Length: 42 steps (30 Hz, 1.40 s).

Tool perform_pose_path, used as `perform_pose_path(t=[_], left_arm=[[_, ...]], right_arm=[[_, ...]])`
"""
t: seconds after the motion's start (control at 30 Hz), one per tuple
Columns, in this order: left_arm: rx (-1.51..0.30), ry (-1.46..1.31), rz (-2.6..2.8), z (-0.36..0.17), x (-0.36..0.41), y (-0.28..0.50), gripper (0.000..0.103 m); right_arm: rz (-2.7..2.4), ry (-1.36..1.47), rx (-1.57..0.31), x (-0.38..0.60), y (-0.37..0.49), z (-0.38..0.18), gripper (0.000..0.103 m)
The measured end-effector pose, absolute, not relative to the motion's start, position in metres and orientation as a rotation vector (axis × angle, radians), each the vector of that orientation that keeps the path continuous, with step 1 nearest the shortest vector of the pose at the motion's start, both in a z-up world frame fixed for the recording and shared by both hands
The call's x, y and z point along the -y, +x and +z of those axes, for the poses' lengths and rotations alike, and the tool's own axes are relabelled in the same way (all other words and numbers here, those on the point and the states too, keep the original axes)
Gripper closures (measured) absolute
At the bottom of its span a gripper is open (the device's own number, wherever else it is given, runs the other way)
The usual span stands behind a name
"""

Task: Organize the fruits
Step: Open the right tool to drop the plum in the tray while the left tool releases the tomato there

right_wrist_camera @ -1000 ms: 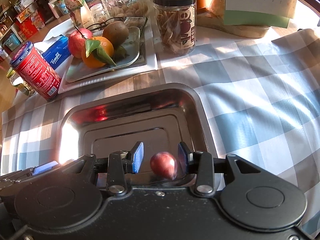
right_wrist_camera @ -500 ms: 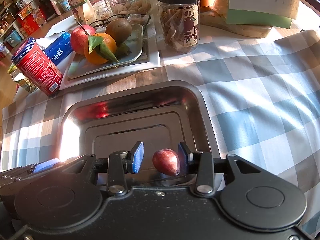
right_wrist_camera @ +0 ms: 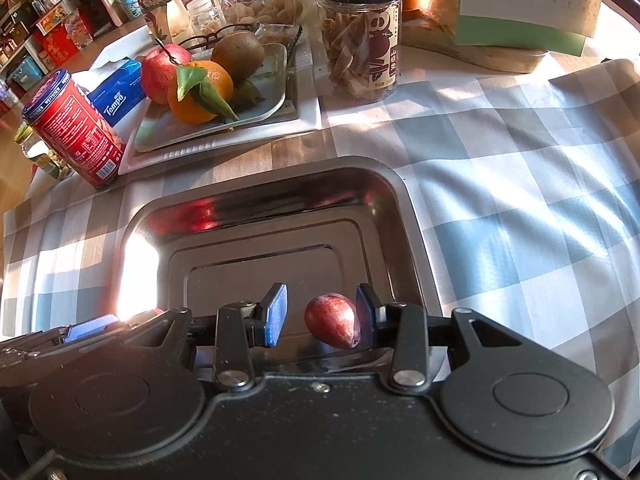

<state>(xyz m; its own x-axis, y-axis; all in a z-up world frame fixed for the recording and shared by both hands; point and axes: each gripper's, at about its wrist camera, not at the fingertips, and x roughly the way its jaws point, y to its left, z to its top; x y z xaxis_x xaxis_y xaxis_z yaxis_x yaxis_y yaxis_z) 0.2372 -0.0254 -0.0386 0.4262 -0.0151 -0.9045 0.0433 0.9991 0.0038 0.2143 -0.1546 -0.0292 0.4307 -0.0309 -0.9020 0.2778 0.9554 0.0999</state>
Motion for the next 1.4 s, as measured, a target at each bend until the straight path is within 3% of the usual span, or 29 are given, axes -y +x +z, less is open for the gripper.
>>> perform_pose_path(t=[0.47,0.97,1.4], left_arm=[[-1.107,0.021,-0.047,-0.029,0.025,0.232,0.068],[-1.080,0.017,-0.061,-0.019,0.026,0.220,0.068],[-1.037,-0.014,-0.066,-0.001,0.018,0.191,0.067]], right_arm=[[-0.205,0.214,-1.081,0.148,0.210,-0.023,0.055],[-0.224,0.247,-0.905,0.152,0.189,-0.009,0.036],[-0.189,0.252,-0.838,0.142,0.164,0.002,0.034]])
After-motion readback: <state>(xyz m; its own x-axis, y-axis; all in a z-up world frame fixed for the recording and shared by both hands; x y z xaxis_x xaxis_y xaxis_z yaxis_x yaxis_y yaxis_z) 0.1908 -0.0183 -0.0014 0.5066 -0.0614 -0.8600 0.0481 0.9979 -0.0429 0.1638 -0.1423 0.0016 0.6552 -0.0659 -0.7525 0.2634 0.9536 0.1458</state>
